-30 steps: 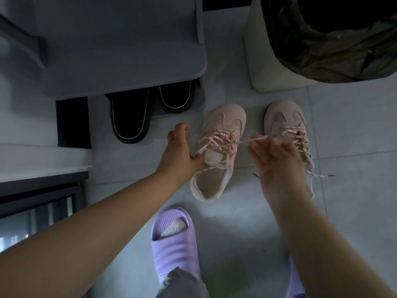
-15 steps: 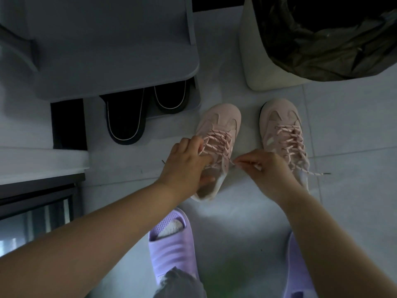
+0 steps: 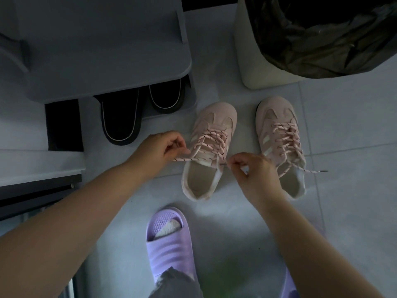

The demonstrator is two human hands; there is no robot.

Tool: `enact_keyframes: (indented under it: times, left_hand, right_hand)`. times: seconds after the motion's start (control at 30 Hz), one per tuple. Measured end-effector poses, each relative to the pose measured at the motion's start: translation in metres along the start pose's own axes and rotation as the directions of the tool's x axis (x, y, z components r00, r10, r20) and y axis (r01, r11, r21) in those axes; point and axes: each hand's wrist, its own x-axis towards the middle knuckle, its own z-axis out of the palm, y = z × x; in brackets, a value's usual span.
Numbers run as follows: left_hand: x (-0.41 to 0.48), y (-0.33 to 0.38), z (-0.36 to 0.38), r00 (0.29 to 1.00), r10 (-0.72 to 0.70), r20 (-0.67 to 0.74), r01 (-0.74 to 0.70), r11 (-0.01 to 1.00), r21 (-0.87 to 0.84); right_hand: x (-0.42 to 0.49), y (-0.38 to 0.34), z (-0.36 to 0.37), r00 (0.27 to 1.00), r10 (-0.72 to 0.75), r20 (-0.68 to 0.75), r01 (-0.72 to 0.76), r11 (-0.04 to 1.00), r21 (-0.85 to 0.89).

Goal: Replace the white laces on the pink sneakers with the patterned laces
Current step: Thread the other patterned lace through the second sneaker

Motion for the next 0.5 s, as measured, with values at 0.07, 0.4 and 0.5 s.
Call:
enact_keyframes:
  times: [0.07,0.4,0.5]
  left_hand:
    - [-0.001,0.0,-0.005,0.995,-0.048,0.083,0.054,0.996,-0.067]
    - [0.007,0.009,0.003,0.904,0.196,-0.379,0.006,0.882,0.47]
    - [-0.005,0.019,0.033,0.912,0.369,-0.182,-0.233,0.828,0.509]
  right_hand:
    - [0.0,0.0,0.002,1.0,-0.005,0.006,0.005,1.0,-0.009]
    - [0.0,-0.001,0.003,1.0,-0.025,-0.006,0.024,0.996,-0.082]
    - [0.0,-0.003,0.002,0.995,-0.092,-0.024,0.087,0.984,-0.153]
